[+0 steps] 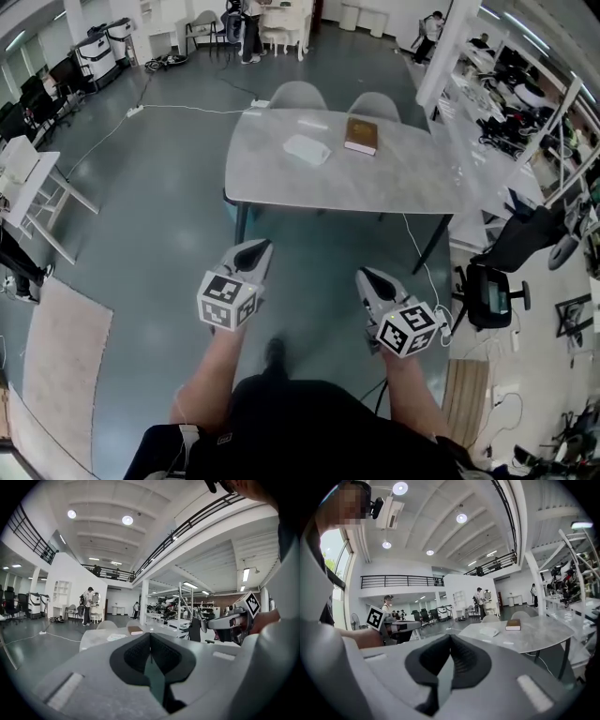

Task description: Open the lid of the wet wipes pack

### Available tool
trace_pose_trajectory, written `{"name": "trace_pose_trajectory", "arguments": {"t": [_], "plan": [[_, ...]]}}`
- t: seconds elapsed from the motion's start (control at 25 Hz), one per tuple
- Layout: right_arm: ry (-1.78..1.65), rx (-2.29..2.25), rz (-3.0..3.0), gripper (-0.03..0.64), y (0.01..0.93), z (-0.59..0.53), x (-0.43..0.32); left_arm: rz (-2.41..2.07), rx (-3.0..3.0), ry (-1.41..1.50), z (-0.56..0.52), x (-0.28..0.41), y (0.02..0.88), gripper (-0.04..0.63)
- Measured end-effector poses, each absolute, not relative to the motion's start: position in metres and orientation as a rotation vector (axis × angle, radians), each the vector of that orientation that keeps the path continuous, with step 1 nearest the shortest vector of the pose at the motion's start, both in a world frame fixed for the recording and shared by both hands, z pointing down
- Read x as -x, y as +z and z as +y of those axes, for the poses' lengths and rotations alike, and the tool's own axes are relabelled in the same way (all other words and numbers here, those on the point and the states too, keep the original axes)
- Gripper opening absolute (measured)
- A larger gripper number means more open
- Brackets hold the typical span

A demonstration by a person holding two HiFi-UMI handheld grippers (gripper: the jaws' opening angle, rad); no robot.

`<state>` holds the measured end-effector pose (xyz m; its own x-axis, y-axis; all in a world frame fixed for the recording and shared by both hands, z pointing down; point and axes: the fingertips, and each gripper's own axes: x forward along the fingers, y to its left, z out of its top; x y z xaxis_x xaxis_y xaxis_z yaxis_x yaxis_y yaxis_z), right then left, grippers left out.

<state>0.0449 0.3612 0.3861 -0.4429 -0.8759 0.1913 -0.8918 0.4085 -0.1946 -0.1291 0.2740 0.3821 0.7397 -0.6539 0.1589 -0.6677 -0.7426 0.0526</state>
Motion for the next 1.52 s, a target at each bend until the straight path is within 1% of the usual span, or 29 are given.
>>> {"name": "trace_pose_trajectory", "arguments": {"t": [0.2, 0.36, 0.64, 0.92, 1.08, 1.24, 1.52], "plan": [[0.395, -1.653, -2.552, 0.002, 0.369, 0.292, -0.037, -1.053, -2.844, 0.176, 0.209, 0.145, 0.375, 0.009], [0.399, -1.650, -2.553, 0.002, 0.372, 0.252, -0.023, -1.051, -2.827, 0.167, 0.168, 0.159, 0.383, 0.009], [0.453, -1.652, -2.568, 0.002, 0.382, 0.217, -0.009, -1.044, -2.839, 0.192, 0.134, 0.170, 0.382, 0.009], [0.512, -1.656, -2.584, 0.002, 0.394, 0.189, -0.017, -1.029, -2.831, 0.237, 0.112, 0.161, 0.394, 0.009], [0.553, -1.638, -2.605, 0.002, 0.409, 0.172, -0.033, -1.021, -2.809, 0.268, 0.095, 0.140, 0.407, 0.009], [0.601, -1.644, -2.614, 0.002, 0.417, 0.139, -0.065, -1.025, -2.815, 0.296, 0.063, 0.111, 0.407, 0.009], [0.589, -1.630, -2.613, 0.002, 0.425, 0.056, -0.130, -1.010, -2.804, 0.360, -0.019, 0.038, 0.412, 0.009]]}}
